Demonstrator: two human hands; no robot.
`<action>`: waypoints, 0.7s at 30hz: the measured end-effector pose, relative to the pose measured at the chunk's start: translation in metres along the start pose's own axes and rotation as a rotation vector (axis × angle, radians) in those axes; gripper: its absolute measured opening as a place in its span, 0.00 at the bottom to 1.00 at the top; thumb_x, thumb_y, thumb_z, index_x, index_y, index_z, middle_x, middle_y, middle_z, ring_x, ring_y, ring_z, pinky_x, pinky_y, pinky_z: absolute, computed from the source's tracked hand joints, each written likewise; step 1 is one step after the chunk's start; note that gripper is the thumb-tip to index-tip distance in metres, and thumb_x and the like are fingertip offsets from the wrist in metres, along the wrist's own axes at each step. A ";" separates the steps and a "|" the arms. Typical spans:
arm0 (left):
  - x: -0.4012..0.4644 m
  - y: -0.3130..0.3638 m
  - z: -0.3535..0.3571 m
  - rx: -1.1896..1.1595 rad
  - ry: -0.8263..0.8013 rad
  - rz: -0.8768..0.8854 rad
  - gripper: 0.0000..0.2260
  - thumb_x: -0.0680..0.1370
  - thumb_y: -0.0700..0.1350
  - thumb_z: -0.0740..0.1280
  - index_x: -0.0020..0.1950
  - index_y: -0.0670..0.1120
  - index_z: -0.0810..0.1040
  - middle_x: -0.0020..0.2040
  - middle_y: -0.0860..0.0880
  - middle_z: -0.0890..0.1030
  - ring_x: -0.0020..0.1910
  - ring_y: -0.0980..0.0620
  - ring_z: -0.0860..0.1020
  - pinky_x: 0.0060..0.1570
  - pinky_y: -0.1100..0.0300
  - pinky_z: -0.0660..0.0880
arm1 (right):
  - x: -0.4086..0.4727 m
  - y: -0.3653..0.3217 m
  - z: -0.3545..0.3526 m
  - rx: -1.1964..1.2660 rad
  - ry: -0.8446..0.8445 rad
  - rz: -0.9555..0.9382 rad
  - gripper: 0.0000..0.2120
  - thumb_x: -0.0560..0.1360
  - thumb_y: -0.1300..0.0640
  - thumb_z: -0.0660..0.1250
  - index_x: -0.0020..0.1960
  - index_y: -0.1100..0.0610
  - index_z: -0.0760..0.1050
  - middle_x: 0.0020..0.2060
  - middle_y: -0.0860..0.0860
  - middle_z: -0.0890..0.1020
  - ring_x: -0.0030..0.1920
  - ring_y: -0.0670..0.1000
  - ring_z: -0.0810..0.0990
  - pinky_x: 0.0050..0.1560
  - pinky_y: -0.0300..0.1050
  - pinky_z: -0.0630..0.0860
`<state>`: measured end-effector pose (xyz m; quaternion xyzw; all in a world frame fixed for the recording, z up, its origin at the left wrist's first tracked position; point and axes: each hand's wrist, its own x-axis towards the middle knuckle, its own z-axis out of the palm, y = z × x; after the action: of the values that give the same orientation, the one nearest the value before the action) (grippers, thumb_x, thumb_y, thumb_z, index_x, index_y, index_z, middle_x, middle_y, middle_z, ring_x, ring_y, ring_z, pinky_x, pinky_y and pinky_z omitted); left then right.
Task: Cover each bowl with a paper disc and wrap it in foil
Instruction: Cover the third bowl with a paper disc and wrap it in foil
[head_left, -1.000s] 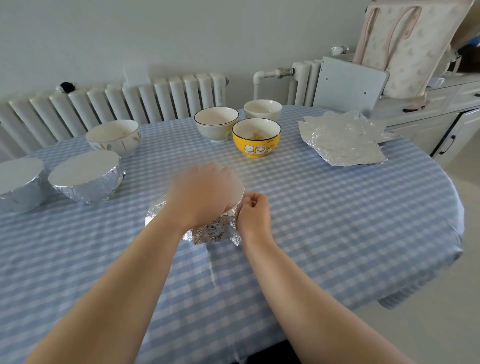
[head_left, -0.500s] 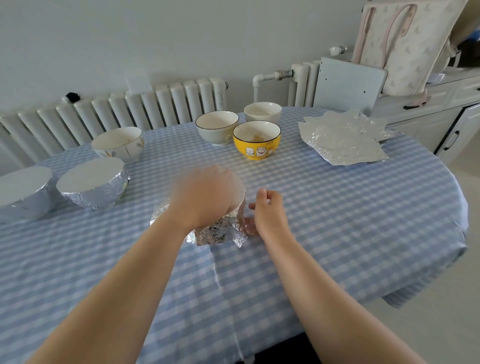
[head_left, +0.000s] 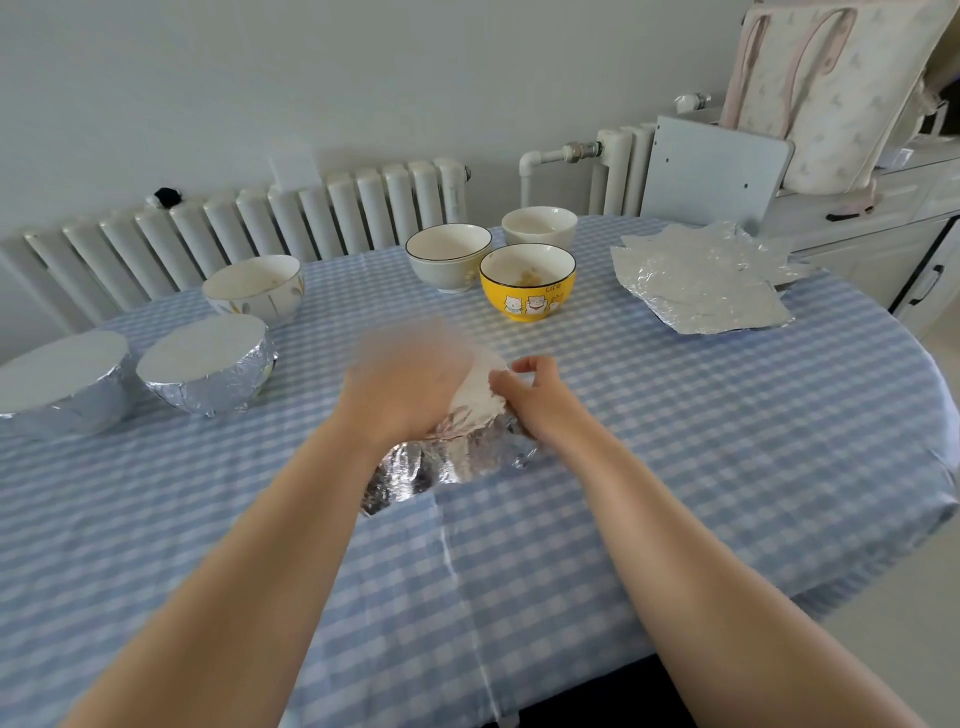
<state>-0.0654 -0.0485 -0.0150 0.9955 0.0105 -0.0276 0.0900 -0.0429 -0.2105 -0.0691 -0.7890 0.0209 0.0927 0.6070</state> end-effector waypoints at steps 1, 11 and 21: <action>-0.003 0.000 0.000 0.006 0.010 -0.010 0.33 0.79 0.68 0.42 0.81 0.55 0.42 0.80 0.49 0.59 0.78 0.42 0.56 0.73 0.38 0.55 | 0.003 -0.002 -0.006 -0.033 -0.036 -0.029 0.17 0.77 0.43 0.65 0.61 0.49 0.67 0.49 0.52 0.82 0.42 0.50 0.80 0.42 0.46 0.74; -0.015 -0.003 0.015 0.103 0.194 0.004 0.39 0.76 0.69 0.39 0.81 0.48 0.45 0.72 0.38 0.67 0.74 0.40 0.61 0.72 0.46 0.57 | 0.019 -0.004 -0.011 -0.336 0.113 -0.284 0.19 0.79 0.41 0.63 0.62 0.53 0.76 0.57 0.48 0.79 0.54 0.47 0.78 0.53 0.46 0.74; -0.016 -0.001 0.018 -0.066 0.158 0.008 0.37 0.78 0.67 0.42 0.81 0.47 0.44 0.73 0.39 0.63 0.74 0.40 0.62 0.70 0.48 0.62 | -0.007 0.007 0.007 -0.323 0.339 -0.441 0.17 0.82 0.48 0.60 0.35 0.51 0.70 0.33 0.45 0.74 0.35 0.44 0.72 0.33 0.35 0.61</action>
<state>-0.0825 -0.0507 -0.0325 0.9911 0.0146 0.0519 0.1216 -0.0517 -0.2058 -0.0760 -0.8650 -0.0645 -0.1718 0.4671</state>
